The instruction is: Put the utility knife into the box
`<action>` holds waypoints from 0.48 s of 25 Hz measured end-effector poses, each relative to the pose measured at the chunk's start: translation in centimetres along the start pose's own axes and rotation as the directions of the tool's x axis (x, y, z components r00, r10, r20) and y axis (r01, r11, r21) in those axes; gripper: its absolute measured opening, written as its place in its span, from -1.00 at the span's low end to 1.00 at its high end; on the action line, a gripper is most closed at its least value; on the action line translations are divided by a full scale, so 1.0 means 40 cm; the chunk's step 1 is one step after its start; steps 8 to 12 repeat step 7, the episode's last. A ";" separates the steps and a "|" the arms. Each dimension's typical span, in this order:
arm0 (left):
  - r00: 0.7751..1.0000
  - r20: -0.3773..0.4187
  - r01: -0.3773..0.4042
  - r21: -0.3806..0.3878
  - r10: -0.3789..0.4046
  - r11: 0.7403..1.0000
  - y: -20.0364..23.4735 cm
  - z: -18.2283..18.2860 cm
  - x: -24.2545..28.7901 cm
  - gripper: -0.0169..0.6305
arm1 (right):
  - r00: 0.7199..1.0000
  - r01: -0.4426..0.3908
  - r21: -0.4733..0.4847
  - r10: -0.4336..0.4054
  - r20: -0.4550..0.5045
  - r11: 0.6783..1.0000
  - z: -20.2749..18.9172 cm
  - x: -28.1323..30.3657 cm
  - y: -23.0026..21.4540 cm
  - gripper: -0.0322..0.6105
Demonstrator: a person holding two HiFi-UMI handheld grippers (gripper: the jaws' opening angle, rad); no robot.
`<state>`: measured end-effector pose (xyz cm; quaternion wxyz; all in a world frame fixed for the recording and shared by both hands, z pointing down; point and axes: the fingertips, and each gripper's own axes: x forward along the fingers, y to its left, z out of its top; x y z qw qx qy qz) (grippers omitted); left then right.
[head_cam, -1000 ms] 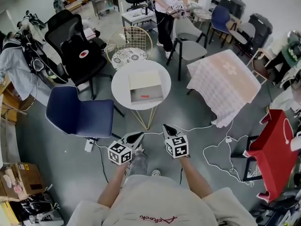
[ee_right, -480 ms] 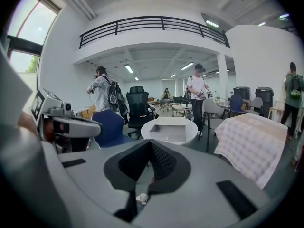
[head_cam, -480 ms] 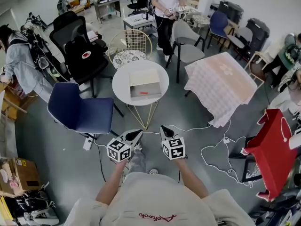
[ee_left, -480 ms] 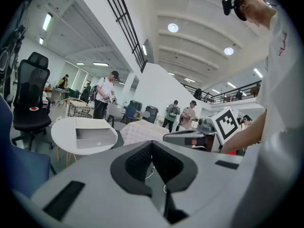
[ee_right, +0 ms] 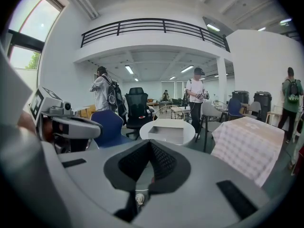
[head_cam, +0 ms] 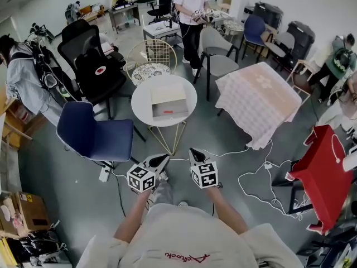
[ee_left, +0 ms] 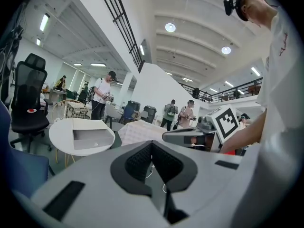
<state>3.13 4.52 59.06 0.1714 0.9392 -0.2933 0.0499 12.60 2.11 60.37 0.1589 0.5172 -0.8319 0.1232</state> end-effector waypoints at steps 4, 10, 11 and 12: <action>1.000 -0.006 0.006 0.007 -0.006 1.000 -0.005 0.002 0.006 -0.91 | 1.000 0.002 0.003 -0.002 -0.006 1.000 -0.009 -0.003 -0.002 -0.85; 1.000 -0.008 0.007 0.005 -0.007 1.000 -0.005 0.003 0.004 -0.91 | 1.000 -0.002 0.003 0.002 -0.017 1.000 -0.021 -0.002 0.003 -0.85; 1.000 -0.008 0.007 0.005 -0.007 1.000 -0.005 0.003 0.004 -0.91 | 1.000 -0.002 0.003 0.002 -0.017 1.000 -0.021 -0.002 0.003 -0.85; 1.000 -0.008 0.007 0.005 -0.007 1.000 -0.005 0.003 0.004 -0.91 | 1.000 -0.002 0.003 0.002 -0.017 1.000 -0.021 -0.002 0.003 -0.85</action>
